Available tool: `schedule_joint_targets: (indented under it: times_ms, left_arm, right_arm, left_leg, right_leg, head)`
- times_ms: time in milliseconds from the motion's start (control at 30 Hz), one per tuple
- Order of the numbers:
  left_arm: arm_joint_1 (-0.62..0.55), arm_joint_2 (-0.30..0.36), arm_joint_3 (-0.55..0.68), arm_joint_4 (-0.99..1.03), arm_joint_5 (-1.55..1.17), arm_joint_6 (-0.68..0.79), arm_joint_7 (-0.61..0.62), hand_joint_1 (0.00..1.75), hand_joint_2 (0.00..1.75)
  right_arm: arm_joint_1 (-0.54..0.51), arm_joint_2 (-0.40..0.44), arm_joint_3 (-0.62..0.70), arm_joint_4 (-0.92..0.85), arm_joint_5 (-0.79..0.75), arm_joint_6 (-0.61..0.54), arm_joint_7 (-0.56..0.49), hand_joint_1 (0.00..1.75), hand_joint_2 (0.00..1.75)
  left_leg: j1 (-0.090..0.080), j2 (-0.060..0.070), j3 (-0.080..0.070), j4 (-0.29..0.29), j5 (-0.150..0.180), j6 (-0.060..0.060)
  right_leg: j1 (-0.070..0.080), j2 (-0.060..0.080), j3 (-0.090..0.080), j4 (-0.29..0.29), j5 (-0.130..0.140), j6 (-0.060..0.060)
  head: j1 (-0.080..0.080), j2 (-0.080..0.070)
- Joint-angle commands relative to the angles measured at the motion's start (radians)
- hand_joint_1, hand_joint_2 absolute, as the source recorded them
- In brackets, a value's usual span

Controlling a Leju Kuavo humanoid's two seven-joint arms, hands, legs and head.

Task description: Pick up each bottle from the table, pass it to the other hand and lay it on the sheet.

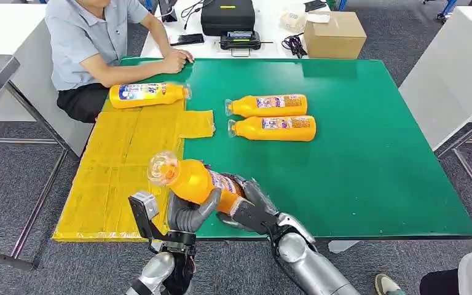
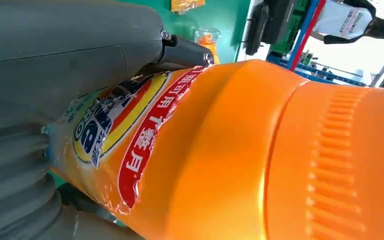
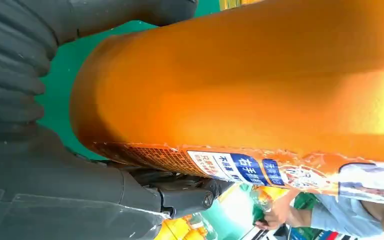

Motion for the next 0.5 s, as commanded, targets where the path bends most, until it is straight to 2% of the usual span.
schedule_joint_targets:
  times_ms: [33,133,167,200,233,267,300,400,500]
  left_arm:
    - [-0.034,0.024,-0.026,-0.007,0.004,-0.013,0.0,1.75,1.75]
    - [-0.035,0.026,-0.03,-0.007,0.004,-0.016,0.0,1.75,1.75]
    - [-0.036,0.028,-0.033,-0.009,0.01,-0.023,-0.002,1.75,1.75]
    - [-0.036,0.03,-0.035,-0.011,0.016,-0.03,-0.001,1.75,1.75]
    - [-0.037,0.033,-0.039,-0.013,0.02,-0.038,0.002,1.75,1.75]
    - [-0.037,0.034,-0.041,-0.013,0.02,-0.039,0.001,1.75,1.75]
    - [-0.035,0.035,-0.043,-0.014,0.021,-0.039,0.001,1.75,1.75]
    - [-0.032,0.046,-0.051,-0.029,-0.007,-0.029,-0.022,1.75,1.75]
    - [-0.039,0.059,-0.062,-0.031,-0.153,0.086,-0.073,1.75,1.75]
  right_arm:
    - [-0.032,-0.003,0.039,0.07,-0.002,0.01,0.004,1.75,1.75]
    - [-0.033,-0.003,0.037,0.071,-0.007,0.012,0.002,1.75,1.75]
    - [-0.036,-0.002,0.039,0.076,-0.008,0.012,0.002,1.71,1.75]
    - [-0.039,0.0,0.04,0.081,-0.01,0.013,0.002,1.59,1.75]
    - [-0.044,0.003,0.041,0.087,-0.012,0.013,0.002,1.33,1.75]
    - [-0.044,0.005,0.039,0.091,-0.015,0.012,0.001,0.31,1.75]
    - [-0.043,0.008,0.035,0.093,-0.019,0.009,0.0,0.0,1.75]
    - [-0.036,0.01,0.022,0.104,-0.026,0.0,0.009,0.0,1.75]
    - [-0.014,0.002,-0.002,0.106,-0.012,-0.043,0.01,0.0,1.75]
  left_leg:
    - [0.001,0.001,0.002,0.0,-0.001,-0.002]
    - [0.002,0.001,0.003,0.0,-0.002,-0.002]
    - [0.003,0.002,0.005,0.001,-0.003,-0.003]
    - [0.002,0.001,0.003,0.0,-0.001,-0.002]
    - [0.002,0.002,0.005,0.0,-0.002,-0.003]
    - [0.003,0.002,0.005,0.001,-0.003,-0.004]
    - [0.004,0.002,0.006,0.001,-0.004,-0.004]
    - [0.002,0.002,0.004,0.0,-0.002,-0.003]
    - [0.002,0.001,0.004,-0.001,-0.002,-0.003]
  right_leg:
    - [0.001,0.0,0.002,0.0,-0.001,-0.002]
    - [0.002,0.001,0.003,0.0,-0.001,-0.003]
    - [0.003,0.001,0.005,0.0,-0.002,-0.004]
    - [0.002,0.0,0.003,-0.001,-0.001,-0.003]
    - [0.002,0.001,0.005,-0.001,-0.001,-0.004]
    - [0.003,0.001,0.006,0.0,-0.002,-0.005]
    - [0.004,0.001,0.007,0.0,-0.002,-0.005]
    - [0.002,0.001,0.004,0.0,-0.001,-0.003]
    - [0.002,0.001,0.004,-0.001,-0.001,-0.003]
  head:
    - [0.0,0.0]
    - [0.0,0.0]
    - [0.0,0.0]
    - [0.0,0.0]
    - [0.0,0.0]
    - [0.0,0.0]
    - [0.0,0.0]
    - [0.0,0.0]
    - [0.0,0.0]
